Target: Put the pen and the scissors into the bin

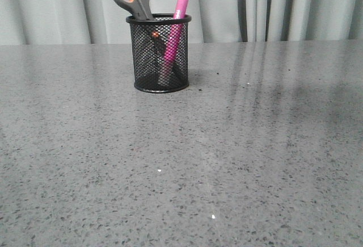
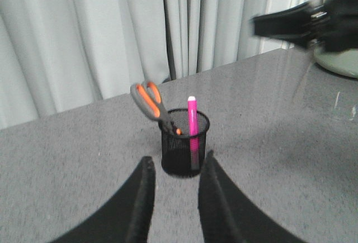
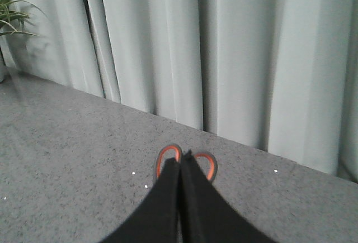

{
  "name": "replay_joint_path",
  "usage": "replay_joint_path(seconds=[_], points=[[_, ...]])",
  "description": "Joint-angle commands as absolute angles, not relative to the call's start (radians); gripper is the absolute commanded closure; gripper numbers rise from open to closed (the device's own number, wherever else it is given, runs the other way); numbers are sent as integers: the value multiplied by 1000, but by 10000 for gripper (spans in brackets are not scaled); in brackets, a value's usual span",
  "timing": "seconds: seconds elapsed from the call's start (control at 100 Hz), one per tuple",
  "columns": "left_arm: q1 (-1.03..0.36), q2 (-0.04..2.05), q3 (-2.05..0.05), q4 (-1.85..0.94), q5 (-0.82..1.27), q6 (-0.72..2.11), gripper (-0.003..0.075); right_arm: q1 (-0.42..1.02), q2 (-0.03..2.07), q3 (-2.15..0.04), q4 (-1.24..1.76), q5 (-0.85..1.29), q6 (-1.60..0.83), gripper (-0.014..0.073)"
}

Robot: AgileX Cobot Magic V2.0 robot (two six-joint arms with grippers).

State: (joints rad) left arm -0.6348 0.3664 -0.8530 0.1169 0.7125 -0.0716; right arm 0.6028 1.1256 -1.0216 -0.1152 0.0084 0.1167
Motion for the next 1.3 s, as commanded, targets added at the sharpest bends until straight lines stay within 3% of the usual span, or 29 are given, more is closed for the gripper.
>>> replay_joint_path(seconds=[0.0,0.2,0.51,1.29], points=[[-643,268,-802,127,662,-94,607,600,925,-930,-140,24,103,662],[-643,37,-708,127,851,-102,741,600,507,-682,-200,295,103,662],[-643,-27,-688,143,925,-104,739,600,-27,-518,-222,525,103,662],[-644,-27,-684,153,921,-104,739,600,15,-518,-184,541,103,662]])
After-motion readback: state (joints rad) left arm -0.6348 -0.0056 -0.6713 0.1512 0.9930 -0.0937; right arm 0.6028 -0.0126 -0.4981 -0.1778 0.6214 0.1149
